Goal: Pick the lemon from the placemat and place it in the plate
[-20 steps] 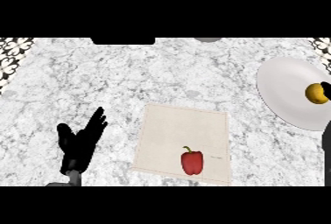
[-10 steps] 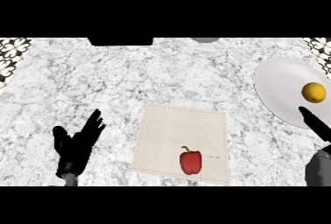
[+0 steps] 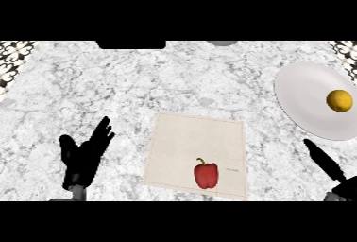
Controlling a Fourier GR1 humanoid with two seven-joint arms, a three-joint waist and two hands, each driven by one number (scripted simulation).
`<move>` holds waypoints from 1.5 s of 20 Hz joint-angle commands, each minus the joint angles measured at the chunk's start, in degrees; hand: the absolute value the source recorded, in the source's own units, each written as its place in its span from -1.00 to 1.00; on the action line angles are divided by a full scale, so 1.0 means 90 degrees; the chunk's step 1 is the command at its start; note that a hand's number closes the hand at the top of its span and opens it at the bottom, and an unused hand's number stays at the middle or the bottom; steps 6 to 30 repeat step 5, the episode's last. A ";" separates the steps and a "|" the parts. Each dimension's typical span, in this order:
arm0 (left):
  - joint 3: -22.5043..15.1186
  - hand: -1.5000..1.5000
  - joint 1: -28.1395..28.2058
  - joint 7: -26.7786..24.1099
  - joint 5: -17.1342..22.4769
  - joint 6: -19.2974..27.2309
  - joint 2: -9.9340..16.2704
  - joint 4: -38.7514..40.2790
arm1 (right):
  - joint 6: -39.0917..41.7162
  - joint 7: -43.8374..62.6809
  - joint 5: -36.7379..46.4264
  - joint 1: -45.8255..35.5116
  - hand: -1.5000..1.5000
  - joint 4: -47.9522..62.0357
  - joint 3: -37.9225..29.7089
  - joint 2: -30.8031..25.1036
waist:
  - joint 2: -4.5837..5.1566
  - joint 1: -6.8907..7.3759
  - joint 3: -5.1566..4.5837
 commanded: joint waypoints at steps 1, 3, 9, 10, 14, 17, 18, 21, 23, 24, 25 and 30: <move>0.0058 0.00 0.0013 0.0117 -0.0027 -0.0098 0.0028 0.0071 | -0.0799 0.0452 0.0056 0.0707 -1.00 -0.0441 0.1054 0.0050 | 0.0026 0.0010 -0.0016; 0.0064 0.00 0.0194 0.0549 0.0099 -0.0198 0.0122 -0.0553 | -0.0601 0.1012 0.0514 0.0707 -1.00 -0.0749 0.0970 0.0051 | 0.0026 0.0024 -0.0016; 0.0039 0.00 -0.0024 0.0122 -0.0107 -0.0007 -0.0125 0.0043 | -0.1246 0.0264 0.0056 0.1005 -1.00 -0.0335 0.1666 0.0052 | 0.0030 0.0011 -0.0014; 0.0039 0.00 -0.0024 0.0122 -0.0107 -0.0007 -0.0125 0.0043 | -0.1246 0.0264 0.0056 0.1005 -1.00 -0.0335 0.1666 0.0052 | 0.0030 0.0011 -0.0014; 0.0039 0.00 -0.0024 0.0122 -0.0107 -0.0007 -0.0125 0.0043 | -0.1246 0.0264 0.0056 0.1005 -1.00 -0.0335 0.1666 0.0052 | 0.0030 0.0011 -0.0014; 0.0039 0.00 -0.0024 0.0122 -0.0107 -0.0007 -0.0125 0.0043 | -0.1246 0.0264 0.0056 0.1005 -1.00 -0.0335 0.1666 0.0052 | 0.0030 0.0011 -0.0014; 0.0039 0.00 -0.0024 0.0122 -0.0107 -0.0007 -0.0125 0.0043 | -0.1246 0.0264 0.0056 0.1005 -1.00 -0.0335 0.1666 0.0052 | 0.0030 0.0011 -0.0014; 0.0039 0.00 -0.0024 0.0122 -0.0107 -0.0007 -0.0125 0.0043 | -0.1246 0.0264 0.0056 0.1005 -1.00 -0.0335 0.1666 0.0052 | 0.0030 0.0011 -0.0014; 0.0039 0.00 -0.0024 0.0122 -0.0107 -0.0007 -0.0125 0.0043 | -0.1246 0.0264 0.0056 0.1005 -1.00 -0.0335 0.1666 0.0052 | 0.0030 0.0011 -0.0014; 0.0039 0.00 -0.0024 0.0122 -0.0107 -0.0007 -0.0125 0.0043 | -0.1246 0.0264 0.0056 0.1005 -1.00 -0.0335 0.1666 0.0052 | 0.0030 0.0011 -0.0014; 0.0039 0.00 -0.0024 0.0122 -0.0107 -0.0007 -0.0125 0.0043 | -0.1246 0.0264 0.0056 0.1005 -1.00 -0.0335 0.1666 0.0052 | 0.0030 0.0011 -0.0014; 0.0039 0.00 -0.0024 0.0122 -0.0107 -0.0007 -0.0125 0.0043 | -0.1246 0.0264 0.0056 0.1005 -1.00 -0.0335 0.1666 0.0052 | 0.0030 0.0011 -0.0014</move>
